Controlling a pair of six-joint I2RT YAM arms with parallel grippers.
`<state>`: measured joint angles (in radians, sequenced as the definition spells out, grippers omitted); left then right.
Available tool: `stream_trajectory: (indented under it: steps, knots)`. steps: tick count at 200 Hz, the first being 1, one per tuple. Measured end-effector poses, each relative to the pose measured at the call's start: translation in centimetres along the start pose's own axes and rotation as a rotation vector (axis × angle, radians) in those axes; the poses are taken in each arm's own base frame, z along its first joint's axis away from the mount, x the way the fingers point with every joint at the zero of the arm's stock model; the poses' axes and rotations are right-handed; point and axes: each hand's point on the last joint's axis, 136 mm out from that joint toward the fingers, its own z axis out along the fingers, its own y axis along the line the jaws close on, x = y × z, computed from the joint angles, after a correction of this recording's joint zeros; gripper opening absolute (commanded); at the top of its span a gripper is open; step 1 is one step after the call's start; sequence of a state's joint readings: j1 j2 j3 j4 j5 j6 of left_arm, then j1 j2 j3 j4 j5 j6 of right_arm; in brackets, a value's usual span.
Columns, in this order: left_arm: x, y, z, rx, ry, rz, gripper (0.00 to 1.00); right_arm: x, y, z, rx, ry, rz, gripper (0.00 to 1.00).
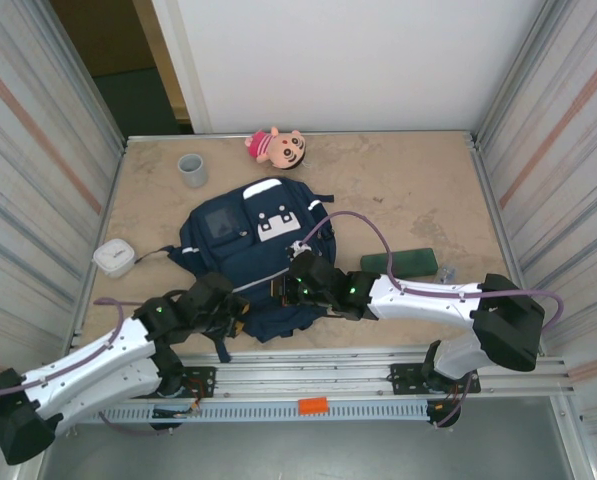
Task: Pack the student bag
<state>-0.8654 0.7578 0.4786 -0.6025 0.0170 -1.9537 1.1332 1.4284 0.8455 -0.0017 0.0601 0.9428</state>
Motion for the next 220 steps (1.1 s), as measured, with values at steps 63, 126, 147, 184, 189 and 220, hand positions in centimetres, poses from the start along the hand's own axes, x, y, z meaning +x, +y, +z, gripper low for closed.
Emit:
stream_trajectory:
  steps: [63, 126, 147, 184, 189, 220]
  knots:
    - [-2.3, -0.4, -2.8, 0.105, -0.043, -0.069, 0.00, -0.3, -0.9, -1.8, 0.000, -0.035, 0.008, 0.00]
    - [-4.8, -0.2, -4.9, 0.160, -0.097, -0.071, 0.00, -2.5, -4.1, -4.4, 0.006, -0.119, 0.085, 0.00]
    - [-5.0, -0.7, -5.7, 0.172, -0.106, -0.041, 0.00, -3.7, -5.5, -5.3, 0.007, -0.153, 0.117, 0.00]
    - [-6.1, -1.4, -7.2, 0.160, -0.164, 0.011, 0.00, -6.4, -10.3, -7.1, 0.065, -0.239, 0.183, 0.00]
    - [-6.2, -1.6, -7.5, 0.160, -0.170, 0.021, 0.00, -6.7, -10.9, -7.3, 0.070, -0.243, 0.189, 0.00]
    - [-6.7, -2.5, -9.0, 0.157, -0.211, 0.088, 0.00, -7.4, -11.8, -7.8, 0.055, -0.240, 0.198, 0.00]
